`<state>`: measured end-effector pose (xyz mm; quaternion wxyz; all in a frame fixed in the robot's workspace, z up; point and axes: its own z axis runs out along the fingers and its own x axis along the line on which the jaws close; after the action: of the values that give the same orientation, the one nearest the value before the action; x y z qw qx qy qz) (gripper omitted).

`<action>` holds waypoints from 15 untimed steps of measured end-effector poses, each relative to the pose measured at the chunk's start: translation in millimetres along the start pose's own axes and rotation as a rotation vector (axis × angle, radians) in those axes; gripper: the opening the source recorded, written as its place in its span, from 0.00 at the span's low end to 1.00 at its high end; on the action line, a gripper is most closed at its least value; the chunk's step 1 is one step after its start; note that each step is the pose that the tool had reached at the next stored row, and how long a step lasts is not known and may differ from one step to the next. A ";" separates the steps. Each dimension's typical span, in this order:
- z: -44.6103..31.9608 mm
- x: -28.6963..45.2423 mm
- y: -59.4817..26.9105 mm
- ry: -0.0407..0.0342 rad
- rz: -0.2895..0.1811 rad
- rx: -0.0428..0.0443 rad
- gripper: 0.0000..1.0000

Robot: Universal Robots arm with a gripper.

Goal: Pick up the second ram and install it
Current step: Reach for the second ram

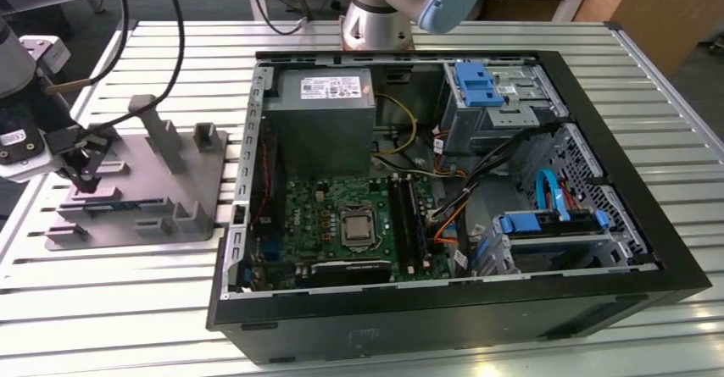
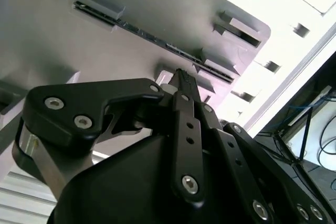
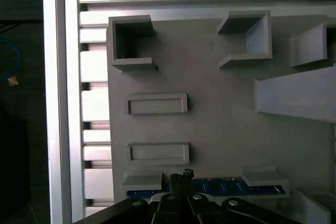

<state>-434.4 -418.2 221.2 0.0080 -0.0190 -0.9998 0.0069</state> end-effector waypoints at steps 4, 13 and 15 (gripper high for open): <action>5.2 -4.5 0.2 0.0005 -0.033 0.0007 0.10; 10.7 -7.8 -15.1 0.0001 -0.063 0.0015 0.10; 10.9 -11.8 -18.1 0.0003 -0.063 0.0015 0.10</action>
<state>-423.5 -436.9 210.3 0.0083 0.0124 -0.9999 0.0074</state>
